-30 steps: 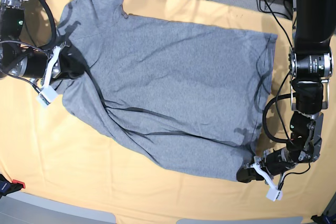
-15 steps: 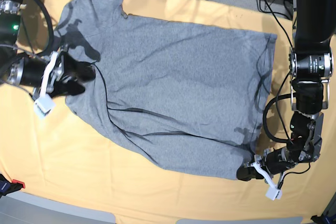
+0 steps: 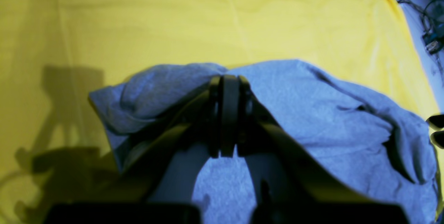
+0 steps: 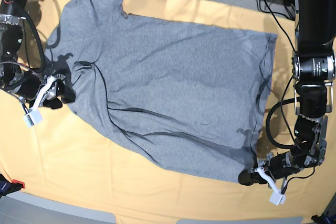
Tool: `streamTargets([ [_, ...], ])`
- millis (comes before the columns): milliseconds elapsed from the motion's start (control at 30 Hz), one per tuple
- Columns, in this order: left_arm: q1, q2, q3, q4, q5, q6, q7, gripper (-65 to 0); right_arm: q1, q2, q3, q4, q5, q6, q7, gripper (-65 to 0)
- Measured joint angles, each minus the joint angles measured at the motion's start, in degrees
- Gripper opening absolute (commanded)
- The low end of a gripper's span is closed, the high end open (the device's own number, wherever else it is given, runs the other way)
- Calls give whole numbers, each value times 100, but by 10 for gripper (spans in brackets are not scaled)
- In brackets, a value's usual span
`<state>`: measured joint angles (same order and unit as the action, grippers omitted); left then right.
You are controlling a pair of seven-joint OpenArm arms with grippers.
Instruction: Layout the t-shirt on the table in an organized manner, then fold the t-shirt properly
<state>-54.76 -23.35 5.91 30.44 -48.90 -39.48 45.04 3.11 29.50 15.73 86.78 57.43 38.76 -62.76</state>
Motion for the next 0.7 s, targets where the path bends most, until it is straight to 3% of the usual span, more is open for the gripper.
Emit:
streamTargets([
  [267, 13, 4, 0, 0, 2, 0, 2, -650, 90, -391, 0, -433, 273, 74, 0, -382],
  [300, 13, 4, 0, 0, 2, 0, 2, -650, 122, -420, 2, -433, 273, 74, 0, -427],
  [400, 15, 2, 0, 0, 20, 0, 2, -650, 299, -472, 2, -437, 264, 74, -44, -650],
  [567, 15, -2, 0, 0, 22, 0, 2, -650, 501, -476, 2, -326, 857, 74, -501, -650],
  [700, 13, 11, 0, 0, 17, -2, 2, -650, 446, -509, 2, 144, 1530, 87, -1191, -650],
])
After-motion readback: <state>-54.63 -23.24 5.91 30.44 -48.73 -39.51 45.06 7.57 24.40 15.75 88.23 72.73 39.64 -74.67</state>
